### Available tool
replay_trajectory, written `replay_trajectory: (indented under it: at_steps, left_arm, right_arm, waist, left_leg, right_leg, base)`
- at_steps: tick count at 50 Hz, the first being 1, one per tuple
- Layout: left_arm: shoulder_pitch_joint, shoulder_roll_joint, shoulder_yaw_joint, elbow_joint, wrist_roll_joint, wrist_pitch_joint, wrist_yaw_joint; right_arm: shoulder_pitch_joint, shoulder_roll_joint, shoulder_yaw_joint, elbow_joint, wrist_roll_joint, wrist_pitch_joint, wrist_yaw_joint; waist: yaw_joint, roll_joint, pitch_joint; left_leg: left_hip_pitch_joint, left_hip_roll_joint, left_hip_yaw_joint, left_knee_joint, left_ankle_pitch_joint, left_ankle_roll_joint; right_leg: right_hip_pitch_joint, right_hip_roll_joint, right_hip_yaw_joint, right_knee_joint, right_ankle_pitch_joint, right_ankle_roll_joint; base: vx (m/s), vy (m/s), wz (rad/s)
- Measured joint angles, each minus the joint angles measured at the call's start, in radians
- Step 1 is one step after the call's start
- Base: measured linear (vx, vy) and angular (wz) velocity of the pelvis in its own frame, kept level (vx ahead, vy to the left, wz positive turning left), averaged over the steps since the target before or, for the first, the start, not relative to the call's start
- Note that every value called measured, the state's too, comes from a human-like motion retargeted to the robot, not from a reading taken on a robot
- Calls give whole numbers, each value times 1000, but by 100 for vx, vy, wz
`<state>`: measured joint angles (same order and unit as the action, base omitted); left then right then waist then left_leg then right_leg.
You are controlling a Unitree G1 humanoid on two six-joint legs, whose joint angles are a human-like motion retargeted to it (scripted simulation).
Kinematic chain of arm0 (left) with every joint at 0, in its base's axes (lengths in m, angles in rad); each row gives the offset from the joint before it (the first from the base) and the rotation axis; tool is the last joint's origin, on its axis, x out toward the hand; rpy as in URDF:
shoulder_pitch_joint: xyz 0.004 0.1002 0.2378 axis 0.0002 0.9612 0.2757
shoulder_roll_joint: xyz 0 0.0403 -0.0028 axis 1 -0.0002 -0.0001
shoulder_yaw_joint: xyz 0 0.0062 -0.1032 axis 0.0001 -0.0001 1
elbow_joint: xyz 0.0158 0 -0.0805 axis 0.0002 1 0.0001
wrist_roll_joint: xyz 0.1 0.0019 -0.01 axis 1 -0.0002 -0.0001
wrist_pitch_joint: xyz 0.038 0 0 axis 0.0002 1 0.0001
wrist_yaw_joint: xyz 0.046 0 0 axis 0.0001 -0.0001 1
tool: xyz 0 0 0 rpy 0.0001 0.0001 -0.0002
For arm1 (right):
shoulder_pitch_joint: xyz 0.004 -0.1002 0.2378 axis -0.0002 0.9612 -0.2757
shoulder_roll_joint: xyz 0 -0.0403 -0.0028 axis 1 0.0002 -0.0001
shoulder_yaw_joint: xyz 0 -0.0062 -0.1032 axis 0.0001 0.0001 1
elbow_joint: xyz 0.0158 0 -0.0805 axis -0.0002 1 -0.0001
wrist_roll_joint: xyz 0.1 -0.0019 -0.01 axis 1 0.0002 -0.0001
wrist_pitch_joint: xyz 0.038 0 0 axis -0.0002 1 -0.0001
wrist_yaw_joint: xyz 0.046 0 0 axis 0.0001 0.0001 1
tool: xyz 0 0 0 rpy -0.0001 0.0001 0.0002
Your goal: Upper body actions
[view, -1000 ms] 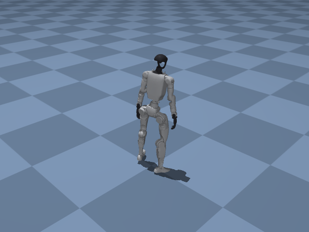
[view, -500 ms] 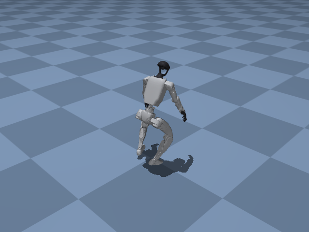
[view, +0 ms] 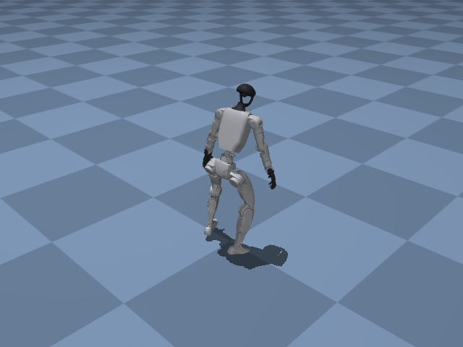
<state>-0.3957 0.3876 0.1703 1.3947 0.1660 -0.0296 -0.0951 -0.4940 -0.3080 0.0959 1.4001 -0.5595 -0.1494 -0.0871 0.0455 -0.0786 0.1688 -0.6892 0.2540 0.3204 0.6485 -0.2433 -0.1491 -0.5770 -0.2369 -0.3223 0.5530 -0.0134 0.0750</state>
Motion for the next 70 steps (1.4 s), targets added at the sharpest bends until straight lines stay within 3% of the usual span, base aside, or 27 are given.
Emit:
replay_trajectory:
  at_steps: [5, 9, 12, 15, 17, 20, 25, 30, 34, 38, 44, 48, 53, 57, 62, 67, 70]
  left_arm:
    - [250, -151, 24, 88, -79, -29, -5]
    - [441, -218, 35, 127, -88, -35, 16]
    - [559, -269, 71, 172, -38, -19, 5]
    - [601, -313, 122, 233, -13, 13, 19]
    - [612, -322, 148, 254, -61, 12, -8]
    - [623, -323, 161, 229, -141, 10, -70]
    - [580, -302, 183, 183, -252, 31, -69]
    - [445, -255, 152, 124, -281, 16, -31]
    - [289, -190, 123, 61, -257, -15, 3]
    - [123, -121, 84, 11, -270, -16, -21]
    - [-151, -1, 26, -38, -199, 4, -36]
    - [-308, 46, -10, -91, -152, -1, -33]
    - [-446, 26, -6, -130, -252, -22, -58]
    - [-470, 31, -28, -138, -256, -29, -80]
    - [-401, 48, -46, -106, -143, -23, -92]
    - [-238, 60, -64, -38, -29, 7, -76]
    - [-89, 47, -80, 9, 46, 9, -62]
  right_arm:
    - [297, 30, -43, 76, 34, 24, 9]
    - [457, 58, -66, 189, 38, 53, -10]
    - [530, 62, -130, 300, -1, 152, -21]
    - [606, 74, -198, 300, 36, 267, -4]
    - [636, 77, -214, 300, 129, 262, 27]
    - [651, 85, -241, 300, 215, 224, 49]
    - [594, 82, -227, 300, 206, 198, 46]
    - [444, 74, -138, 235, 147, 168, 52]
    - [304, 78, -69, 98, 115, 127, 49]
    - [135, 53, -33, 34, 96, 80, 105]
    - [-149, 11, -19, -17, 57, 71, 151]
    - [-284, -8, -43, -50, 93, 56, 162]
    - [-397, -39, -62, -77, 152, 39, 182]
    - [-423, -56, -63, -80, 145, 30, 186]
    - [-356, -33, -88, -62, 105, 20, 197]
    - [-195, 15, -109, -10, 65, 52, 223]
    - [-65, 34, -96, 51, 40, 70, 184]
  waist:
    - [-43, 6, -25]
    - [-84, -12, -54]
    - [-126, -3, -127]
    - [-190, 13, -165]
    - [-123, 2, -133]
    - [-111, -7, -103]
    - [-111, -3, -113]
    - [-114, 17, -82]
    - [-68, -7, -65]
    - [-40, -19, -71]
    - [-32, -7, -103]
    - [-3, -23, -98]
    - [33, -44, -75]
    - [46, -37, -55]
    - [40, -22, -57]
    - [2, -2, -66]
    - [-28, 0, -72]
  left_leg:
    - [329, -125, 28, -420, 158, 68]
    - [493, -197, 45, -610, 219, 110]
    - [525, -221, 97, -679, 242, 113]
    - [485, -232, -59, -640, 210, 102]
    - [499, -222, 20, -631, 216, 114]
    - [530, -230, 25, -630, 209, 112]
    - [519, -227, 22, -613, 207, 110]
    - [444, -176, 27, -501, 166, 76]
    - [219, -100, 8, -184, 47, -16]
    - [9, -31, 12, 112, -83, -60]
    - [-343, 46, -26, 507, -244, -75]
    - [-509, 73, -34, 685, -307, -60]
    - [-657, 87, -44, 833, -344, -38]
    - [-692, 100, -51, 879, -356, -25]
    - [-627, 107, -62, 793, -318, -31]
    - [-426, 73, -58, 505, -203, -35]
    - [-244, 29, -28, 223, -79, -7]
  right_leg:
    - [328, -39, -136, -361, 140, 22]
    - [455, -58, -170, -472, 179, 25]
    - [491, -55, -230, -539, 197, 27]
    - [503, -69, -284, -545, 191, 43]
    - [493, -59, -209, -529, 192, 36]
    - [526, -62, -239, -531, 186, 36]
    - [528, -60, -220, -507, 166, 42]
    - [429, -55, -177, -346, 92, 42]
    - [207, -88, -77, -84, -15, 54]
    - [-6, -100, -25, 177, -127, 55]
    - [-352, -51, 37, 542, -253, 28]
    - [-525, -22, 25, 716, -315, -37]
    - [-665, -6, -9, 864, -368, -118]
    - [-684, 4, -33, 909, -389, -148]
    - [-609, 15, -23, 828, -357, -118]
    - [-404, 24, 11, 528, -228, -37]
    - [-218, 21, 21, 242, -108, -1]
  base:
    - [41, 9, 46]
    - [34, 7, 28]
    - [29, 11, 42]
    - [9, 5, 68]
    - [2, -1, -90]
    - [3, -2, -10]
    - [6, 0, 17]
    - [-8, -3, 4]
    - [-34, -10, -38]
    - [-22, -9, -10]
    - [-24, 0, -18]
    - [-16, -8, -17]
    - [-15, -6, -13]
    - [-5, -1, -2]
    - [0, 0, 0]
    - [0, 0, 0]
    - [10, 2, 11]
